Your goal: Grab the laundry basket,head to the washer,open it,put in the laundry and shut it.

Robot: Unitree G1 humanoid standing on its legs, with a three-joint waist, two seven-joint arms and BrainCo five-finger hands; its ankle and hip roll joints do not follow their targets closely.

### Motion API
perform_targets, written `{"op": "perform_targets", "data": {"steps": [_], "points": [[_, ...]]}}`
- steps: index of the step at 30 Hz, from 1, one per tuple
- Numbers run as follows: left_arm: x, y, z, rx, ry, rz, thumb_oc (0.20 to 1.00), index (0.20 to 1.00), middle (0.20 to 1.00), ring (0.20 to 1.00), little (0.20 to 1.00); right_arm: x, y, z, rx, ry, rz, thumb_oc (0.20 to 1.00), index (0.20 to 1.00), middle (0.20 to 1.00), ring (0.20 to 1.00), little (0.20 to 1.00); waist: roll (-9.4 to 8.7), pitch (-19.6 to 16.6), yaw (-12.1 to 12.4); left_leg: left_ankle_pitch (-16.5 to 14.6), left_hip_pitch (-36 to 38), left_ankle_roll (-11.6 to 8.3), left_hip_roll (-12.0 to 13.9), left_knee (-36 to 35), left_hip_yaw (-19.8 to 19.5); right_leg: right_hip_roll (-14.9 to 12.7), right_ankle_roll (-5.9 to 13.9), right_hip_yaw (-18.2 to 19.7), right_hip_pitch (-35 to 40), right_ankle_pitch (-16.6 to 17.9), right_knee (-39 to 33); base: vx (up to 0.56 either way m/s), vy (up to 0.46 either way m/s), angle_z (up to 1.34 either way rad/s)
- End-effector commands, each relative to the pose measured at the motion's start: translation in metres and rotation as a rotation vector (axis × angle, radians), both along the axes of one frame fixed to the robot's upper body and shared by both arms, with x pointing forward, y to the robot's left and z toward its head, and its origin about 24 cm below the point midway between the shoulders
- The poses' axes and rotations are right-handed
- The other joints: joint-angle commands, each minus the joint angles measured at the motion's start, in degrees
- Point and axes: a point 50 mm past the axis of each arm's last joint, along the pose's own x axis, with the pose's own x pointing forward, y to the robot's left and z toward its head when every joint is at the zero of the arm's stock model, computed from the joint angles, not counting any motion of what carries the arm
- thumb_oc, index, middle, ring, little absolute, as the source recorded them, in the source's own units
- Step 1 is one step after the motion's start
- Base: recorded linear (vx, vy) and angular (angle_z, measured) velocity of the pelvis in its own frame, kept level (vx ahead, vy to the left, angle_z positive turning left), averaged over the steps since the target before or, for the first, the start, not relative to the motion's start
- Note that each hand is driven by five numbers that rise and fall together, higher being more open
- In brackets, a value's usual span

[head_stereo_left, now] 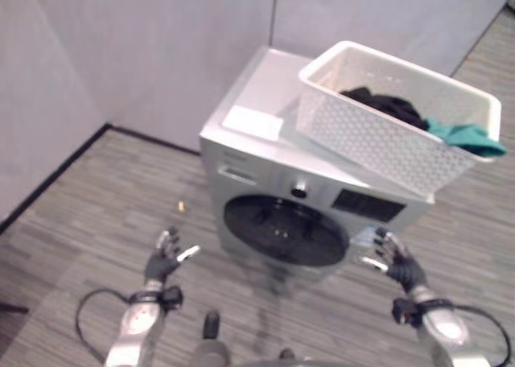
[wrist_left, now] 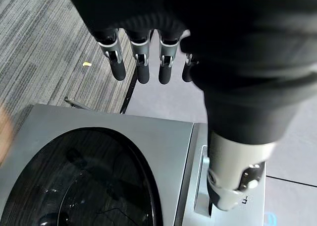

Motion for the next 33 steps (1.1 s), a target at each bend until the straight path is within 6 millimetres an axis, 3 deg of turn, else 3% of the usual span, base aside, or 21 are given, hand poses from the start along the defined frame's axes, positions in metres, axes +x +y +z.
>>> {"op": "perform_targets", "data": {"steps": [1,5,8,11,13,15,19,21,25,33], "points": [[0.027,0.001,0.034,-0.001,-0.202,0.015,1.0,1.0,1.0,1.0,1.0,0.021,-0.016,0.047,-0.189,-0.214,-0.022,1.0,1.0,1.0,1.0,1.0,-0.78,1.4,-0.6,-1.8,-2.2,-2.14,4.7,7.0,0.1,-1.4,-0.8,3.7,-2.9,-3.4,0.0,-0.22,-0.049,0.03],[0.04,-0.004,0.045,-0.008,-0.261,-0.009,1.0,1.0,1.0,1.0,1.0,0.028,-0.022,0.058,-0.325,-0.236,-0.027,1.0,1.0,1.0,1.0,1.0,-2.62,2.8,-2.4,-9.0,-2.7,0.13,5.8,19.7,6.3,-4.0,-1.0,2.6,-6.1,-2.1,1.8,-0.18,0.01,0.36],[0.037,-0.005,0.045,-0.011,-0.253,-0.033,1.0,1.0,1.0,1.0,1.0,0.027,-0.033,0.057,-0.51,-0.174,-0.033,1.0,1.0,1.0,1.0,1.0,-2.74,1.9,-3.3,-11.8,0.0,1.05,7.7,24.3,8.4,-4.7,-0.93,1.3,-7.3,-1.8,2.1,-0.02,0.056,0.02],[0.035,-0.006,0.042,-0.017,-0.241,-0.047,1.0,1.0,1.0,1.0,1.0,0.024,-0.039,0.051,-0.62,-0.12,-0.034,1.0,1.0,1.0,1.0,1.0,-1.59,0.6,-4.1,-14.1,3.4,0.4,8.9,23.2,9.1,-4.4,-0.13,0.8,-7.2,-2.5,2.0,0.09,0.077,0.33],[0.031,-0.011,0.039,-0.02,-0.223,-0.086,1.0,1.0,1.0,1.0,1.0,0.021,-0.049,0.035,-0.686,-0.029,-0.067,1.0,1.0,1.0,1.0,1.0,-0.25,-0.1,-4.5,-14.8,7.2,-0.29,8.5,16.1,11.8,-5.0,0.68,-0.6,-6.8,-1.3,1.3,0.09,0.168,0.42],[0.032,-0.013,0.039,-0.015,-0.222,-0.111,1.0,1.0,1.0,1.0,1.0,0.019,-0.055,0.023,-0.729,0.04,-0.068,1.0,1.0,1.0,1.0,1.0,0.1,0.0,-4.3,-15.9,7.4,-0.55,7.7,13.4,11.8,-5.8,1.27,-1.2,-7.0,-0.3,0.8,-0.01,0.134,0.53],[0.034,-0.011,0.043,0.01,-0.232,-0.144,1.0,1.0,1.0,1.0,1.0,0.024,-0.064,0.002,-0.749,0.145,-0.099,1.0,1.0,1.0,1.0,1.0,0.56,1.0,-4.0,-15.8,6.9,-0.2,4.9,9.8,11.2,-8.4,2.98,-1.7,-8.5,2.1,0.3,-0.05,0.162,0.67],[0.03,-0.001,0.042,0.026,-0.225,-0.117,1.0,1.0,1.0,1.0,1.0,0.015,-0.065,-0.016,-0.737,0.232,-0.096,1.0,1.0,1.0,1.0,1.0,-0.03,2.3,-3.7,-13.7,5.8,0.88,1.7,6.7,12.1,-11.4,3.95,-2.6,-10.7,5.1,0.8,-0.13,0.163,0.09],[0.03,0.002,0.044,0.03,-0.236,-0.107,1.0,1.0,1.0,1.0,1.0,0.012,-0.071,-0.028,-0.745,0.293,-0.127,1.0,1.0,1.0,1.0,1.0,-0.12,3.1,-3.5,-13.5,5.3,1.34,0.6,5.9,12.1,-12.6,4.66,-2.4,-11.8,5.9,1.1,-0.03,0.027,0.03],[0.032,0.005,0.048,0.048,-0.248,-0.105,1.0,1.0,1.0,1.0,1.0,0.024,-0.085,-0.012,-0.812,0.27,-0.186,1.0,1.0,1.0,1.0,1.0,0.33,4.2,-3.8,-13.5,4.1,1.53,0.0,6.3,13.1,-13.3,5.18,-1.3,-13.7,7.0,1.0,-0.03,-0.006,-0.11]]}}
